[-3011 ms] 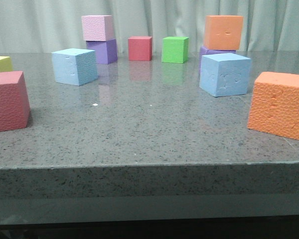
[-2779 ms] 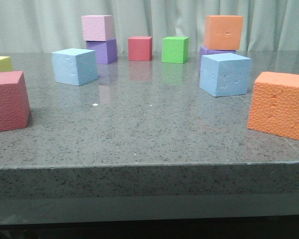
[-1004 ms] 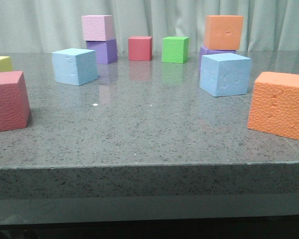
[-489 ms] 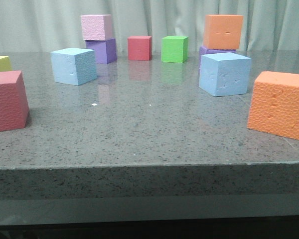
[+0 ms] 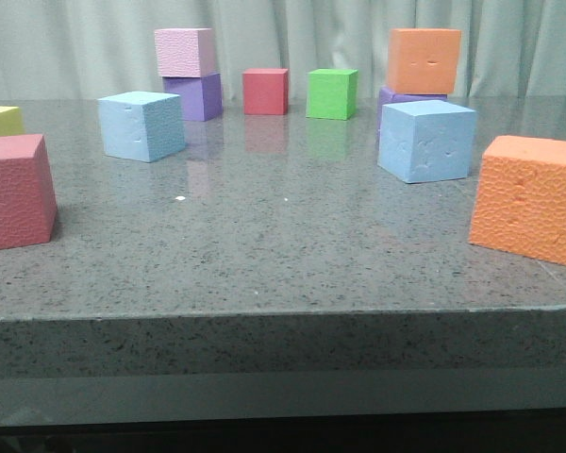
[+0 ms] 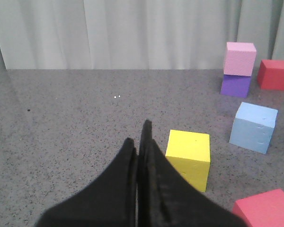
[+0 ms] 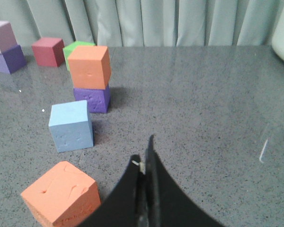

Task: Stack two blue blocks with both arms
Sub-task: 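Move the right gripper over the light-blue cube nearest the right arm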

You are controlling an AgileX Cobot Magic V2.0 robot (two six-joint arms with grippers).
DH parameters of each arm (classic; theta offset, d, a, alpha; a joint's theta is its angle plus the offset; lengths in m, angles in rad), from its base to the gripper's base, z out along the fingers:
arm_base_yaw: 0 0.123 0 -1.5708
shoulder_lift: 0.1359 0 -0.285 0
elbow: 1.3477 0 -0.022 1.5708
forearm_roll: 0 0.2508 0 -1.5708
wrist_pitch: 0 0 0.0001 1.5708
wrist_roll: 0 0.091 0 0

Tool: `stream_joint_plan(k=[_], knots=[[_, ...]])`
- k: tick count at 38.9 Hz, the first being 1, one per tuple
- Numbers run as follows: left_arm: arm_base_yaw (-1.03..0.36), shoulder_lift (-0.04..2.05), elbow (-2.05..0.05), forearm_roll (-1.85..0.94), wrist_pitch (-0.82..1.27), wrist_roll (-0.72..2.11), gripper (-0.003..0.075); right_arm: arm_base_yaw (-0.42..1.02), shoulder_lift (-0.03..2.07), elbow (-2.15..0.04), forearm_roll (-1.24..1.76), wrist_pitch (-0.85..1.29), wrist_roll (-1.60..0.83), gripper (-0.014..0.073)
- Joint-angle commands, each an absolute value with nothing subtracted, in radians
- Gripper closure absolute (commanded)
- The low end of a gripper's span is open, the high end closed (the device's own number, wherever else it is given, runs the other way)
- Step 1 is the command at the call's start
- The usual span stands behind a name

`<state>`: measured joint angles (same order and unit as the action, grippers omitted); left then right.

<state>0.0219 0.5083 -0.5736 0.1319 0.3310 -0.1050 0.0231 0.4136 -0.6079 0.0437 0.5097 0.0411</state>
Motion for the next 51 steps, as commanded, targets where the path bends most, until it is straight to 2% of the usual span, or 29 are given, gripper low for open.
stream_joint_plan(k=[1, 7, 9, 11, 15, 17, 19, 22, 24, 35, 45, 51], knots=[[0.023, 0.538, -0.615, 0.126, 0.267, -0.116, 0.0741, 0.018, 0.445, -0.647, 0.036, 0.419, 0.036, 0.0660], [0.023, 0.538, -0.615, 0.126, 0.262, -0.116, 0.0732, 0.020, 0.445, -0.646, 0.036, 0.420, 0.036, 0.0646], [0.023, 0.538, -0.615, 0.126, 0.258, -0.116, 0.0692, 0.020, 0.445, -0.646, 0.036, 0.420, 0.036, 0.0618], [0.023, 0.538, -0.615, 0.126, 0.249, -0.116, 0.0616, 0.020, 0.445, -0.646, 0.036, 0.420, 0.036, 0.0565], [0.023, 0.538, -0.615, 0.126, 0.245, -0.116, 0.0372, 0.020, 0.445, -0.646, 0.036, 0.418, 0.036, 0.0428], [0.023, 0.538, -0.615, 0.125, 0.245, -0.116, 0.0232, 0.020, 0.445, -0.646, 0.036, 0.418, 0.036, 0.0322], [0.023, 0.538, -0.615, 0.125, 0.245, -0.116, 0.0131, 0.020, 0.445, -0.646, 0.036, 0.418, 0.036, 0.0211], [0.023, 0.538, -0.615, 0.125, 0.245, -0.116, 0.0040, 0.020, 0.445, -0.646, 0.036, 0.413, 0.036, 0.0029], [0.023, 0.538, -0.615, 0.125, 0.245, -0.116, 0.0027, 0.020, 0.445, -0.646, 0.036, 0.405, 0.036, -0.0071], [0.023, 0.538, -0.615, 0.125, 0.245, -0.116, 0.0027, 0.020, 0.504, -0.647, 0.039, 0.352, 0.036, -0.0052], [0.023, 0.538, -0.615, 0.125, 0.240, -0.116, 0.0027, 0.025, 0.775, -0.766, 0.088, 0.352, 0.036, -0.0052], [0.023, 0.538, -0.613, 0.125, 0.238, -0.116, 0.0027, 0.077, 0.960, -0.879, 0.103, 0.391, 0.035, -0.0052]])
